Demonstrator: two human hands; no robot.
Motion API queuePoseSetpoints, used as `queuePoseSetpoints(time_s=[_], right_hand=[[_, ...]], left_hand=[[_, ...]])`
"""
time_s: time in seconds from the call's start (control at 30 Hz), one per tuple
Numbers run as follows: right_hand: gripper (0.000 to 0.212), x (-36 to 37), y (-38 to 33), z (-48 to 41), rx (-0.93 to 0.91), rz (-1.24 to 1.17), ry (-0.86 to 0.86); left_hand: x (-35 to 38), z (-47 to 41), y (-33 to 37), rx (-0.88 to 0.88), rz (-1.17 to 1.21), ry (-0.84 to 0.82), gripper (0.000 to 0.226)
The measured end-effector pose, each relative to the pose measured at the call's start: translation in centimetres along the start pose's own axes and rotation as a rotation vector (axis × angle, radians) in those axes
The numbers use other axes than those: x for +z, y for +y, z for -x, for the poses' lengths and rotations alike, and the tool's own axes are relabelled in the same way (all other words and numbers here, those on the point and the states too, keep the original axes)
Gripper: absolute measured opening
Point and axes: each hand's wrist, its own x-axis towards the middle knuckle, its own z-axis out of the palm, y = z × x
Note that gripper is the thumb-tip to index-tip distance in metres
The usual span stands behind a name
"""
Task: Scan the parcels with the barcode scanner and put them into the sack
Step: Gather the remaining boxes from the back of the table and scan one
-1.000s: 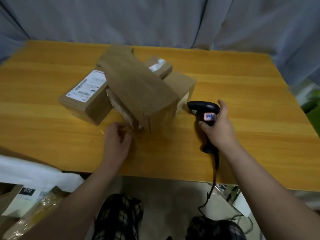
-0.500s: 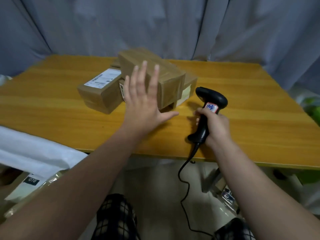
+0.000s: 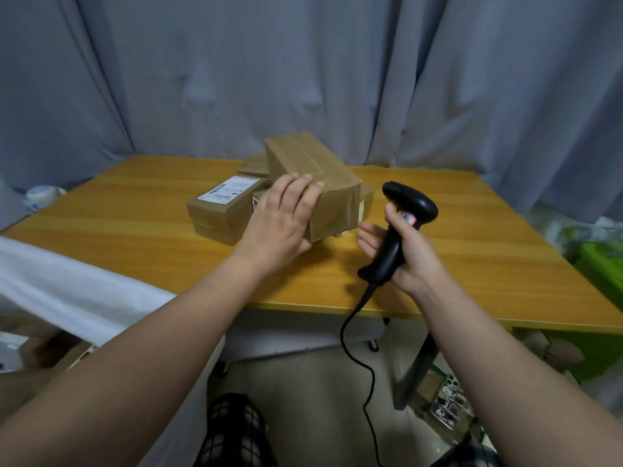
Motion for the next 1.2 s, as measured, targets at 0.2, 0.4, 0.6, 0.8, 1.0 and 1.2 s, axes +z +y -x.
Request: queuePoseSetpoints(time_s=[0.2, 0.4, 0.6, 0.8, 1.0, 1.2], right_hand=[[0.036, -0.5, -1.4, 3.9, -0.1, 0.159, -0.089], [0.031, -3.7, 1.4, 6.9, -0.203, 0.333, 0.005], [0.031, -5.9, 5.5, 8.5, -0.416, 0.411, -0.021], [0.026, -6.6, 5.9, 8.7, -0.258, 0.061, 0.027], [0.012, -6.9, 6.1, 9.0, -0.222, 0.074, -0.06], [0.022, -7.0, 6.9, 8.9, -0.269, 0.091, 0.061]], left_hand=[[-2.2, 2.1, 3.6, 0.174, 0.19, -0.039, 0.072], [-4.5, 3.4, 7.4, -0.06, 0.566, -0.448, 0.093], [-3.9, 3.4, 11.2, -1.034, 1.198, -0.535, 0.1], [-2.3, 4.9, 10.6, -1.049, 1.197, -0.511, 0.101], [-2.1, 5.8, 11.0, -1.16, 1.475, -0.443, 0.042], [-2.4, 6.3, 11.0, -1.14, 1.62, -0.372, 0.072]])
